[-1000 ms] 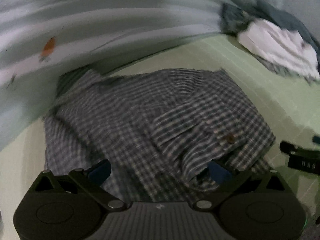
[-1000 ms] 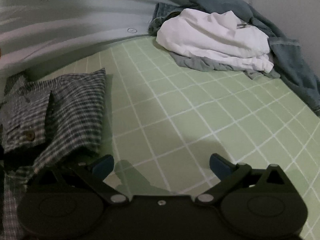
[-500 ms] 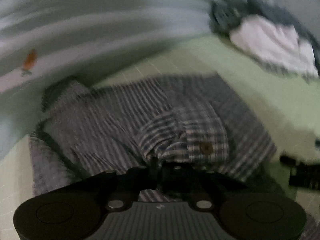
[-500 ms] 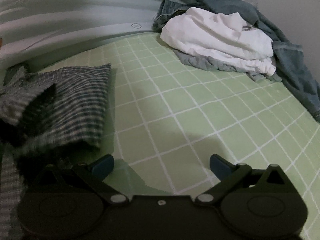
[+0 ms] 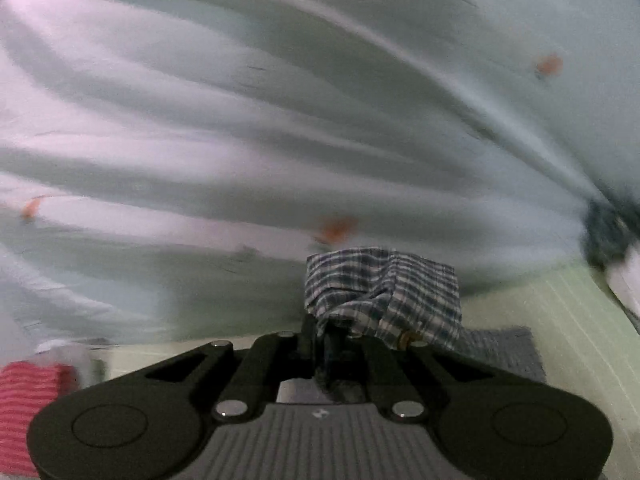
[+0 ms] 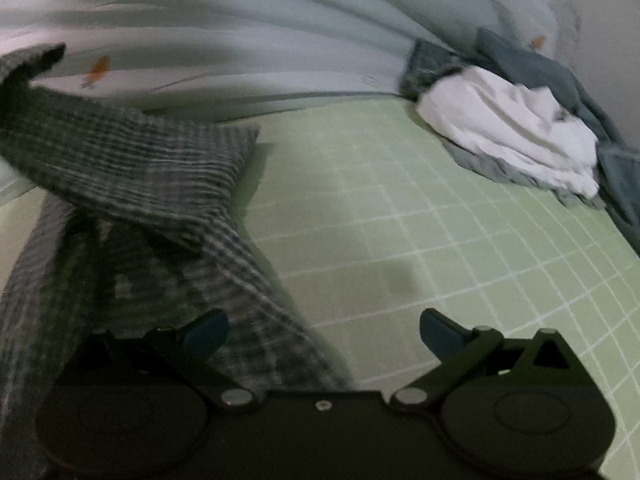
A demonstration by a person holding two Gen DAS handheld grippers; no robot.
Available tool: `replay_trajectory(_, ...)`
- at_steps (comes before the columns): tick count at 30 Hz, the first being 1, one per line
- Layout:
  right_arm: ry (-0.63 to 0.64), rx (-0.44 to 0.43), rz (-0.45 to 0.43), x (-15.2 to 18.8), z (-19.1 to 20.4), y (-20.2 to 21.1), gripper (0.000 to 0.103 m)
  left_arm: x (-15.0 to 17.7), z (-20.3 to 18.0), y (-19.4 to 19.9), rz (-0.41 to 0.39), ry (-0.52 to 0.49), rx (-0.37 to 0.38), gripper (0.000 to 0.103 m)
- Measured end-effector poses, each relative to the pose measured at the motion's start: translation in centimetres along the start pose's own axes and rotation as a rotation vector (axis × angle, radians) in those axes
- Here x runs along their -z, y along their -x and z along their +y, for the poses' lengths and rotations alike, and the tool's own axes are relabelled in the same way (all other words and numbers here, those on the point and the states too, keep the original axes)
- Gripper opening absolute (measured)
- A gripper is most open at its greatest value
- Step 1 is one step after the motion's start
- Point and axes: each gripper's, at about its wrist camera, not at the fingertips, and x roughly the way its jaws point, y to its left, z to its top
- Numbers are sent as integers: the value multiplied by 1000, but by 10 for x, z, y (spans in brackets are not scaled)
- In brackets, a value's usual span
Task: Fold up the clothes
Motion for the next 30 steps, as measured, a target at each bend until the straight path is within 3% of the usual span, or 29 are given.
replay_trajectory(3, 33, -7, -3, 6, 16, 12, 103, -1, 47, -13, 32, 88, -81, 5)
replay_trajectory(6, 55, -7, 0, 11, 27, 21, 103, 10, 86, -23, 110, 193, -150, 17)
replay_trajectory(8, 64, 2, 2, 14, 31, 27, 103, 23, 103, -23, 162, 242, -175, 48)
replay_trajectory(10, 66, 11, 9, 19, 32, 31, 103, 41, 115, -13, 204, 279, -181, 69)
replay_trajectory(14, 71, 40, 23, 29, 30, 40, 103, 83, 110, 17, 302, 259, -112, 87)
replay_trajectory(21, 91, 70, 91, 57, 16, 49, 103, 167, 67, 69, 533, 159, 60, 89)
replay_trajectory(26, 135, 59, 114, 83, 6, 61, 102, 199, 36, 113, 560, 59, 102, 89)
replay_trajectory(30, 151, 38, 127, 100, -4, 72, 92, 228, 31, 140, 577, 58, 93, 89)
